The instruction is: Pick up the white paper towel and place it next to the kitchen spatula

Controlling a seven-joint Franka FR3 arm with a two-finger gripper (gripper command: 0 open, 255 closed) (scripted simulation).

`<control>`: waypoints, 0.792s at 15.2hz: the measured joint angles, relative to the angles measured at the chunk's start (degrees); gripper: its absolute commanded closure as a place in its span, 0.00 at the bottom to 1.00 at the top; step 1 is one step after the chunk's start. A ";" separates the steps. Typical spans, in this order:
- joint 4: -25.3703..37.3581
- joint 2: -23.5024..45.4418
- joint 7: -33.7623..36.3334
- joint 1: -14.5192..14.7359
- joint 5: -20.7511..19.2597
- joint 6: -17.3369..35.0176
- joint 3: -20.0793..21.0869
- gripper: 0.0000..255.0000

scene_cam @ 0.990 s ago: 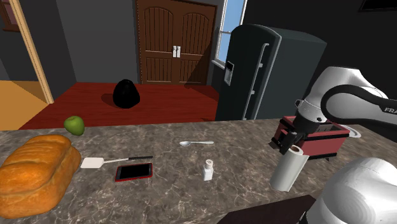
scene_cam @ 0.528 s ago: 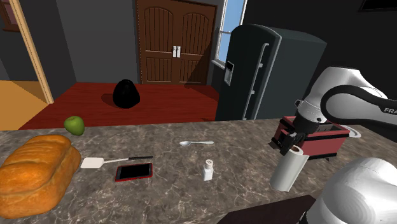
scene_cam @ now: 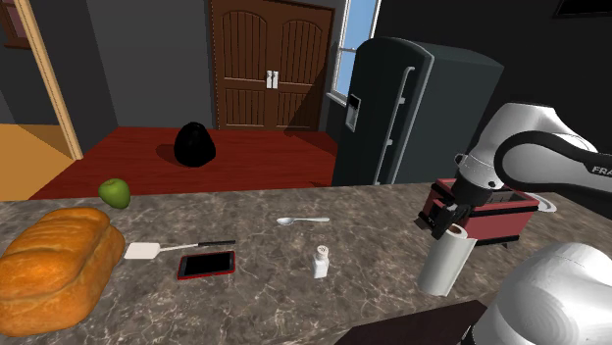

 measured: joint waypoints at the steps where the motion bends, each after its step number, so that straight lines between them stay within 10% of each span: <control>1: 0.00 0.01 0.00 0.00 0.00 0.01 0.00 1.00; 12: 7.89 0.95 0.58 1.99 2.54 -6.67 2.41 1.00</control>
